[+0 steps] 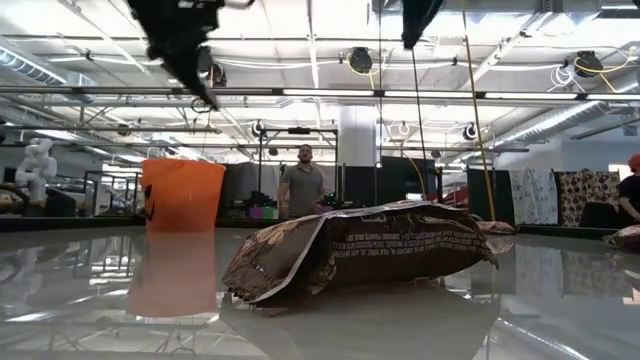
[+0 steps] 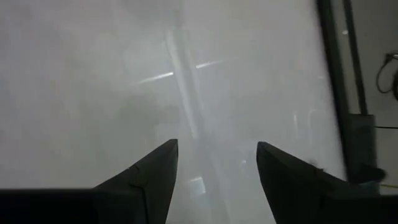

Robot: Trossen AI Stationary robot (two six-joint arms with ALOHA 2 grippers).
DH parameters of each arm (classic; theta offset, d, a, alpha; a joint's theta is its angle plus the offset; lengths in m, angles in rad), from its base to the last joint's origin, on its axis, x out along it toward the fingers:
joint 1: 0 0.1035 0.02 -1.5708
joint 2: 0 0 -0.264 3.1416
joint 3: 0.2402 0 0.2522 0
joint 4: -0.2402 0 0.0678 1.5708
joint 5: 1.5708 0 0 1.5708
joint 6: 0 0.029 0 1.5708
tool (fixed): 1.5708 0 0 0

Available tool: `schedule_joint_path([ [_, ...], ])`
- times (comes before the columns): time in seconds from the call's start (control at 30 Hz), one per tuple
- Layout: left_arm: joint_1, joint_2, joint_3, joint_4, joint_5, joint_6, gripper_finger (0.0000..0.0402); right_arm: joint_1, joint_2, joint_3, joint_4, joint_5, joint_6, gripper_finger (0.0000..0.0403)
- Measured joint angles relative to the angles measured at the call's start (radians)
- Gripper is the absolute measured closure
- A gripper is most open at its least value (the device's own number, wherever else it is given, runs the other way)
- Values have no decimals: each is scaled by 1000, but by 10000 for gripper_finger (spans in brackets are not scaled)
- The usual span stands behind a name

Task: Sort candy by brand, put in halloween buckets
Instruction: Put the brown chocolate bar into the orange bucket

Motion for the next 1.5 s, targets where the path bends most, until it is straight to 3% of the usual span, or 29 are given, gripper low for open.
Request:
schedule_joint_path([
  [0.23,134,3,-56,-37,42,37,401,-253,0,0,2,-6,-201,193],
  [0.43,243,46,-68,-8,254,48,401,-530,-1,-20,3,-37,-183,193],
  [0.6,293,84,-68,-47,274,43,401,-756,-2,-175,3,-41,-170,193],
  [0.73,307,97,-68,-94,384,43,401,-887,-1,-362,83,-41,-147,193],
  [0.87,307,97,-68,-101,409,4,396,-974,-17,-537,223,-39,-172,193],
  [1.03,305,97,-68,-102,409,-61,370,-1062,-32,-691,395,-156,-264,193],
  [1.37,272,97,-68,-103,410,-67,279,-1151,-34,-778,551,-167,-254,193],
  [1.5,264,97,-56,-109,476,-139,242,-1191,-34,-828,589,-212,-249,193],
])
